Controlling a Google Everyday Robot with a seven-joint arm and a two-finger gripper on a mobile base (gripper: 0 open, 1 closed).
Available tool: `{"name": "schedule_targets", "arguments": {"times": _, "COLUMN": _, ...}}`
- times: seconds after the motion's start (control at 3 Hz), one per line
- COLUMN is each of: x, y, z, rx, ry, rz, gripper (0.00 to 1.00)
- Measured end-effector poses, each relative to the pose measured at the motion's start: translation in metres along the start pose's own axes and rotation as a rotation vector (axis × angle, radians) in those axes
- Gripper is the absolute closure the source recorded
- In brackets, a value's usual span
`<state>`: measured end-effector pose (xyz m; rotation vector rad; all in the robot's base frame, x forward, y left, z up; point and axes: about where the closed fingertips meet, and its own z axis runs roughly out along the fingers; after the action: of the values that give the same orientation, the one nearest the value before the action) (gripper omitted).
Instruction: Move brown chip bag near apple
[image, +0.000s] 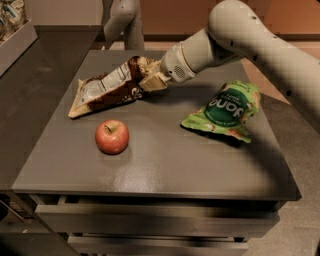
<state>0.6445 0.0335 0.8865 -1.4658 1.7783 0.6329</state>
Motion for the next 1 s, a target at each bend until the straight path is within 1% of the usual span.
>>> {"name": "schedule_targets", "arguments": {"times": 0.33, "x": 0.011, "y": 0.030, "z": -0.005, "rx": -0.045, "ry": 0.015, "rz": -0.027, "gripper": 1.00}}
{"name": "schedule_targets", "arguments": {"times": 0.67, "x": 0.016, "y": 0.052, "z": -0.011, "rx": -0.082, "ry": 0.022, "rz": -0.057, "gripper": 1.00}}
{"name": "schedule_targets", "arguments": {"times": 1.0, "x": 0.017, "y": 0.069, "z": -0.018, "rx": -0.108, "ry": 0.019, "rz": -0.086, "gripper": 0.82}}
